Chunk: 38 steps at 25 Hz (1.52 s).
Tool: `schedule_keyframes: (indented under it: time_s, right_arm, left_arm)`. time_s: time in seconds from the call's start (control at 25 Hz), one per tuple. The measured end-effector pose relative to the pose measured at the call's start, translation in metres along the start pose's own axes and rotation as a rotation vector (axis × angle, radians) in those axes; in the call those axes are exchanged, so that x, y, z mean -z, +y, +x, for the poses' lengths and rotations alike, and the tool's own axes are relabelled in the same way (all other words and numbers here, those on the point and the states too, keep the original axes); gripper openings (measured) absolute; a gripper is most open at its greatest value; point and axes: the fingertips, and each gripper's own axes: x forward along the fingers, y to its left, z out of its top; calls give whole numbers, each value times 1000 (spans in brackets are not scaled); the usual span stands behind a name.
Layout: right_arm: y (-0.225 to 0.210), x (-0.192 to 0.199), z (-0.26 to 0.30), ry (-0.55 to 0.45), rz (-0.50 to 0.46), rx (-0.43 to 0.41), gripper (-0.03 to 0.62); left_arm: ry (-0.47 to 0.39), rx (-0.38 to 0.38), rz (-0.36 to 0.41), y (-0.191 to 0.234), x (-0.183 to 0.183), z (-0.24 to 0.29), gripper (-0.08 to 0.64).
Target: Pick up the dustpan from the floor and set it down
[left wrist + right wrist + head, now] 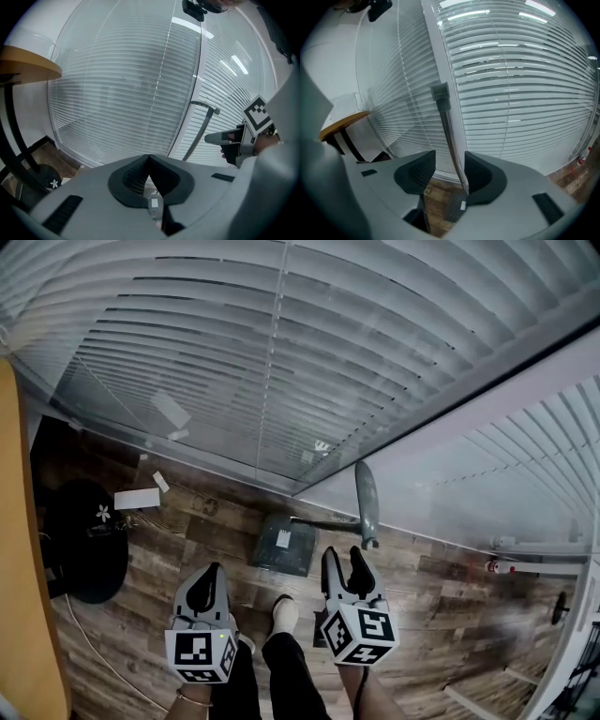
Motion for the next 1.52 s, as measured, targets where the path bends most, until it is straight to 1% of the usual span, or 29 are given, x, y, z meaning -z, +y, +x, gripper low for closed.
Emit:
schedule_keyframes:
  time_s: [0.32, 1.04, 1.28, 1.52]
  right_arm:
    - [-3, -11, 13, -4, -13, 0, 199]
    - [-2, -28, 26, -37, -43, 31, 196]
    - [-3, -30, 26, -44, -51, 53, 154]
    - [-4, -32, 28, -43, -68, 76, 124]
  left_arm:
    - [1, -27, -20, 6, 5, -3, 15]
    - [12, -46, -43, 16, 15, -8, 15]
    - [17, -48, -44, 18, 17, -8, 15]
    - [20, -47, -47, 20, 19, -9, 17]
